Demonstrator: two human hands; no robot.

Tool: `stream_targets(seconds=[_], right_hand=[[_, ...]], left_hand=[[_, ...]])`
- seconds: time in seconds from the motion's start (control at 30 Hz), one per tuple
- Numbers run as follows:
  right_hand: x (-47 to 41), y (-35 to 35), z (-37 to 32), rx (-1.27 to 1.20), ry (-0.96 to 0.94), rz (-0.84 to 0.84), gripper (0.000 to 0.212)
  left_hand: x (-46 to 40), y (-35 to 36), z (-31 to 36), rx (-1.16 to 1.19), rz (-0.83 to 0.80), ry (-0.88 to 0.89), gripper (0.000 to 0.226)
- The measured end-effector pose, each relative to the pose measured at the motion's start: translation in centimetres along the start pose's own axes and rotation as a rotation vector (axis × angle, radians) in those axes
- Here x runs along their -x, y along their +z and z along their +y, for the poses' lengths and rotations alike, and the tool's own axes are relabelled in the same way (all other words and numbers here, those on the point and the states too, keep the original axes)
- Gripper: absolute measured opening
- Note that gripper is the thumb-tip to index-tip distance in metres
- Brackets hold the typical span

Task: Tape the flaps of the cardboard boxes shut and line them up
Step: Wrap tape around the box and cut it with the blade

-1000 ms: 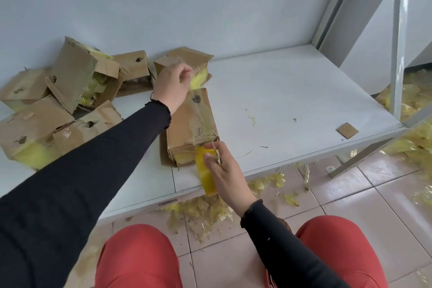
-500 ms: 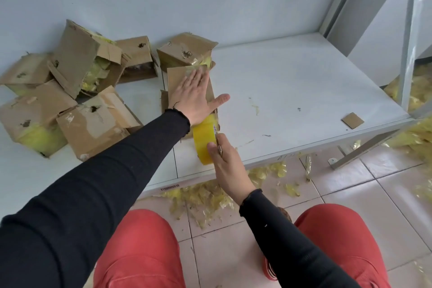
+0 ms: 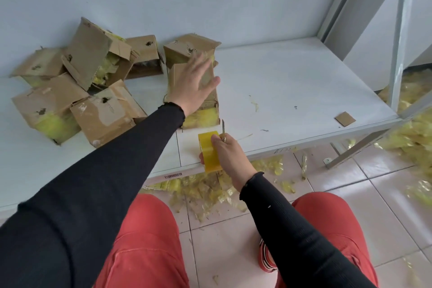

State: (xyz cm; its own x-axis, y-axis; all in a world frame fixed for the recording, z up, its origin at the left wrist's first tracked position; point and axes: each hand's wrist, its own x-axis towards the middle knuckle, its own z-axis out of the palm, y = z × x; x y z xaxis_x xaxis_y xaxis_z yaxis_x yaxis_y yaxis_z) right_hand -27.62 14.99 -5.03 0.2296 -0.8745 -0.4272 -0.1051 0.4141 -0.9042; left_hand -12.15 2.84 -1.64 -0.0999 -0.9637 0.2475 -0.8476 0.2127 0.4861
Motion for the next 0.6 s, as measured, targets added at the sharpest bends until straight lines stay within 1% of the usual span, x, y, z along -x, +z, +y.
stream_targets(seconds=[0.07, 0.1, 0.13, 0.17, 0.23, 0.27, 0.3, 0.37, 0.4, 0.5, 0.53, 0.6], right_hand=[[0.0, -0.3, 0.0, 0.062, -0.008, -0.001, 0.029], [0.0, -0.5, 0.0, 0.098, -0.015, 0.002, 0.030], [0.0, -0.7, 0.0, 0.122, -0.015, 0.000, 0.033], [0.0, -1.0, -0.1, 0.131, -0.014, -0.018, 0.038], [-0.3, -1.8, -0.3, 0.160, -0.004, -0.054, 0.048], [-0.5, -2.3, -0.6, 0.199, -0.020, -0.044, 0.049], [-0.8, -3.0, -1.0, 0.266, -0.068, -0.003, 0.046], [-1.6, -4.5, -1.9, 0.510, -0.220, 0.110, 0.036], [-2.0, -5.2, -2.5, 0.655, -0.287, 0.135, 0.035], [-3.1, -6.5, -3.8, 1.002, -0.380, 0.054, 0.050], [-3.6, -6.5, -4.1, 1.074, -0.400, 0.023, 0.048], [-4.5, -6.5, -4.3, 1.201, -0.474, 0.003, 0.038]], left_hand=[[3.0, -0.6, 0.8, 0.169, 0.302, -0.015, 0.045], [4.8, -0.5, 1.1, 0.209, 0.368, -0.073, 0.035], [6.7, 0.0, 1.3, 0.251, 0.343, -0.172, 0.033], [8.6, 0.6, 1.5, 0.317, 0.249, -0.305, 0.038], [11.6, 2.1, 1.5, 0.508, -0.001, -0.579, 0.058], [12.5, 2.6, 1.5, 0.610, -0.094, -0.671, 0.065], [13.1, 3.0, 1.5, 0.713, -0.151, -0.729, 0.067], [13.3, 3.5, 1.6, 0.912, -0.180, -0.769, 0.060], [13.2, 3.5, 1.8, 0.990, -0.169, -0.775, 0.054], [12.9, 3.4, 2.4, 1.102, -0.109, -0.764, 0.035], [12.9, 3.4, 2.4, 1.125, -0.088, -0.763, 0.029], [13.0, 3.6, 2.3, 1.176, -0.050, -0.766, 0.021]])
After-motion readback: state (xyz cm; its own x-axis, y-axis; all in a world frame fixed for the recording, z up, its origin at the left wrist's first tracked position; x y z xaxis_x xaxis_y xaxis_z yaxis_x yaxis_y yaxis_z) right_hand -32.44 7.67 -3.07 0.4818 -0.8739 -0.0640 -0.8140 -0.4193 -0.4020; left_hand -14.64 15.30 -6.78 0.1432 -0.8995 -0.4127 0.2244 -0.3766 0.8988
